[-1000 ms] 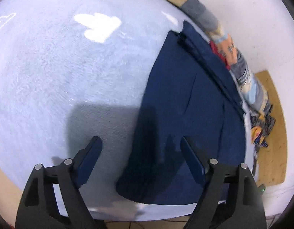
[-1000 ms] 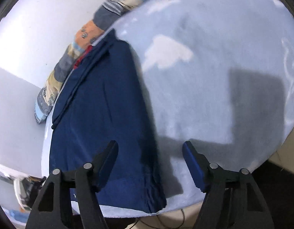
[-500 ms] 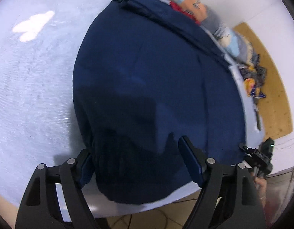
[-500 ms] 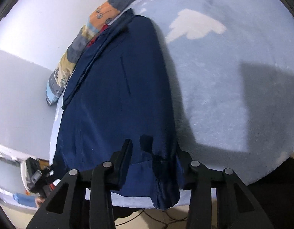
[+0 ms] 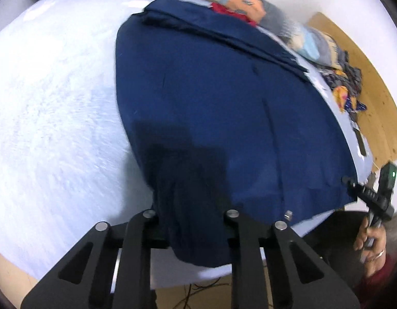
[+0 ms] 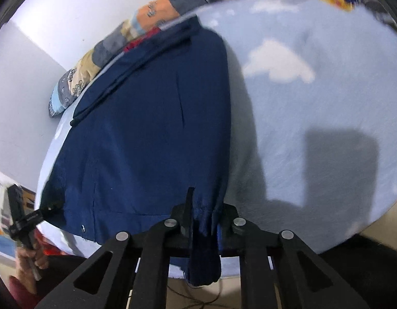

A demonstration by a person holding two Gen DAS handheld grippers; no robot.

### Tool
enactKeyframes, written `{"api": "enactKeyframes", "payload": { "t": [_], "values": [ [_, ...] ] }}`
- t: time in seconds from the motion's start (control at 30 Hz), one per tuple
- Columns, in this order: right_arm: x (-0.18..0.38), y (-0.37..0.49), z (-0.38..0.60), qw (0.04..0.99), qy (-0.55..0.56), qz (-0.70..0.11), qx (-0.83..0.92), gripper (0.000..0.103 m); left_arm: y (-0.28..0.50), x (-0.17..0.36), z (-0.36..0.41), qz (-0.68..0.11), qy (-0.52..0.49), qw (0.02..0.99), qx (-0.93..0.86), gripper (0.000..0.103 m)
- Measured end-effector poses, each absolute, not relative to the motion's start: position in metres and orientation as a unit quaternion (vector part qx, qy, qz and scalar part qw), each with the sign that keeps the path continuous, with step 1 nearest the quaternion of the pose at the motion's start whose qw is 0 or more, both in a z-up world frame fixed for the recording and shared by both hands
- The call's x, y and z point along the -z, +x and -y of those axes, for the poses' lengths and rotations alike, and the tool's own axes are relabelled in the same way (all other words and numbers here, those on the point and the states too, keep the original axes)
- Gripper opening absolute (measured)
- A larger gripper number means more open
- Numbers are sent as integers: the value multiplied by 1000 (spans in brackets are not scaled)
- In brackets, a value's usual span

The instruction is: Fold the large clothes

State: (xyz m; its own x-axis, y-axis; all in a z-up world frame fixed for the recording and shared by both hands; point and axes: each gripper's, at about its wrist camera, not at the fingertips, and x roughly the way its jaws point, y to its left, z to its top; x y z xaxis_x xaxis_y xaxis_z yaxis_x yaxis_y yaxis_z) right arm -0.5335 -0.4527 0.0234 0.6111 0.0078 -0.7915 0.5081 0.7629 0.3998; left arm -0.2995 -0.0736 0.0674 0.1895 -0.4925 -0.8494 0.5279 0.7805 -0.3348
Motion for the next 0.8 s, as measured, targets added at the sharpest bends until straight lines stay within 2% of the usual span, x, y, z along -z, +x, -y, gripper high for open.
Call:
{"api": "enactKeyframes", "payload": {
  "t": [0.03, 0.07, 0.2, 0.3, 0.33, 0.37, 0.4, 0.47, 0.7, 0.8],
  "values": [
    [-32, -536, 450, 848, 301, -411, 145, 12, -307, -69, 79, -541, 17, 769, 339, 13],
    [-37, -536, 449, 851, 298, -407, 144, 12, -316, -70, 81, -541, 18, 765, 349, 0],
    [-51, -549, 451, 856, 294, -403, 132, 11, -345, -72, 81, -537, 34, 765, 353, 0],
    [-51, -543, 453, 848, 300, -415, 139, 12, -336, -72, 69, -543, 9, 773, 327, 3],
    [-48, -541, 455, 844, 308, -416, 139, 13, -333, -73, 64, -544, 3, 776, 320, 15],
    [-45, -539, 456, 844, 319, -410, 131, 13, -327, -72, 59, -546, -3, 781, 303, 36],
    [-45, -540, 457, 846, 327, -403, 122, 19, -321, -73, 54, -546, -12, 786, 291, 42],
    [-38, -536, 457, 838, 332, -415, 121, 20, -309, -70, 49, -561, -49, 776, 284, 49],
    [-26, -542, 467, 822, 364, -418, 134, 46, -272, -57, 44, -634, -68, 724, 265, 51],
    [-23, -543, 467, 817, 368, -423, 134, 46, -266, -61, 42, -652, -65, 698, 289, 51]
  ]
}}
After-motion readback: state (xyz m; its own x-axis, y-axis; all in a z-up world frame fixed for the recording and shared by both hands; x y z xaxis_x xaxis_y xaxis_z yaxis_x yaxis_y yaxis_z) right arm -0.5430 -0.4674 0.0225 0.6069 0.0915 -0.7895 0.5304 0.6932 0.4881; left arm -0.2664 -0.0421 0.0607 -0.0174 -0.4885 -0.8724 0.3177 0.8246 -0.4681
